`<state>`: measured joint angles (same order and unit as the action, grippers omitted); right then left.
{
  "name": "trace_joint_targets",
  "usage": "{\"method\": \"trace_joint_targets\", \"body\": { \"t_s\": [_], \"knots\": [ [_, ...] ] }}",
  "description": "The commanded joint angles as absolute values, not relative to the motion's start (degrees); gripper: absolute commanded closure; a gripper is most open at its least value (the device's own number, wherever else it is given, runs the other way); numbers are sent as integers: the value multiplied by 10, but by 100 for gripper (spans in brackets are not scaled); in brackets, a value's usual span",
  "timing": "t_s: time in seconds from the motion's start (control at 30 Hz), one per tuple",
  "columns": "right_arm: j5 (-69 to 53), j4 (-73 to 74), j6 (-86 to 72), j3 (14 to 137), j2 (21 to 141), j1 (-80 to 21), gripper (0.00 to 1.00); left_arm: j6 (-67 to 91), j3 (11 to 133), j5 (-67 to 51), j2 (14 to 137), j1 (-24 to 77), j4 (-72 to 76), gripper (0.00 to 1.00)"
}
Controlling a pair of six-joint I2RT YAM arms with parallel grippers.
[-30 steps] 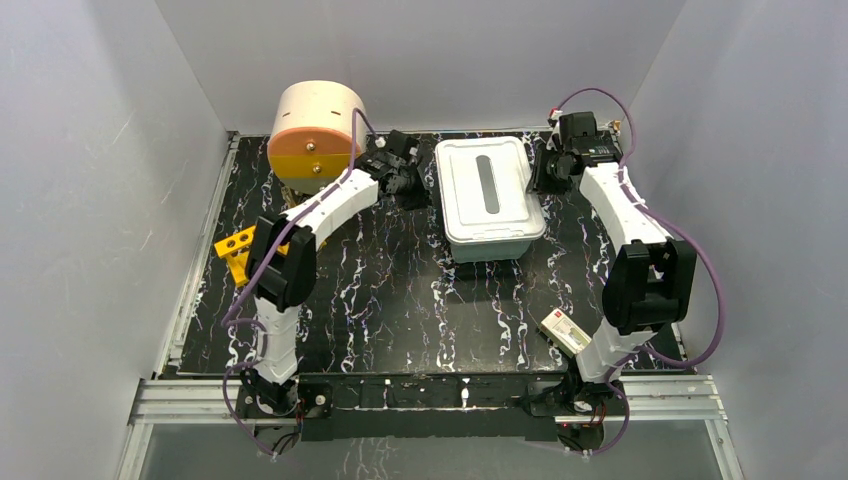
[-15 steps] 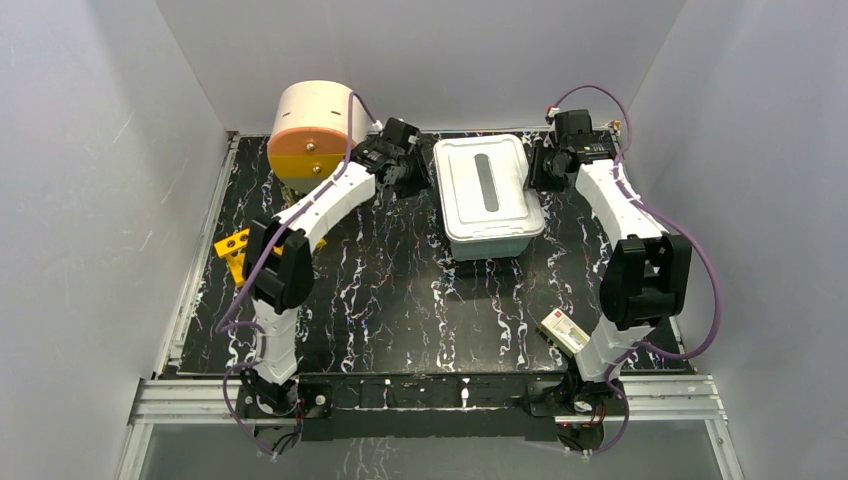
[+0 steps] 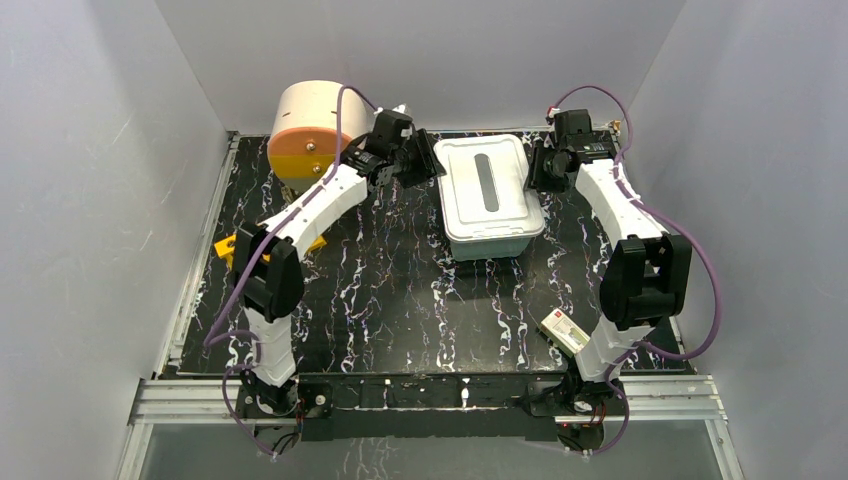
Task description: Organize the chemistry lab equipment
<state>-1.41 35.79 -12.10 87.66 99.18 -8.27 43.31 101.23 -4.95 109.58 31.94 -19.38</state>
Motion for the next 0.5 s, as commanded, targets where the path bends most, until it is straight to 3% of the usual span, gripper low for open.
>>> {"method": "trace_joint_targets", "body": {
  "t_s": [0.0, 0.1, 0.47],
  "knots": [
    [-19, 355, -122, 884, 991, -85, 59, 420, 1010, -75, 1112, 317, -204, 59],
    [-29, 350, -123, 877, 993, -85, 64, 419, 995, -80, 1115, 317, -195, 65],
    [-65, 324, -134, 856, 1015, -85, 72, 410, 1008, -80, 1165, 317, -243, 73]
  ]
}}
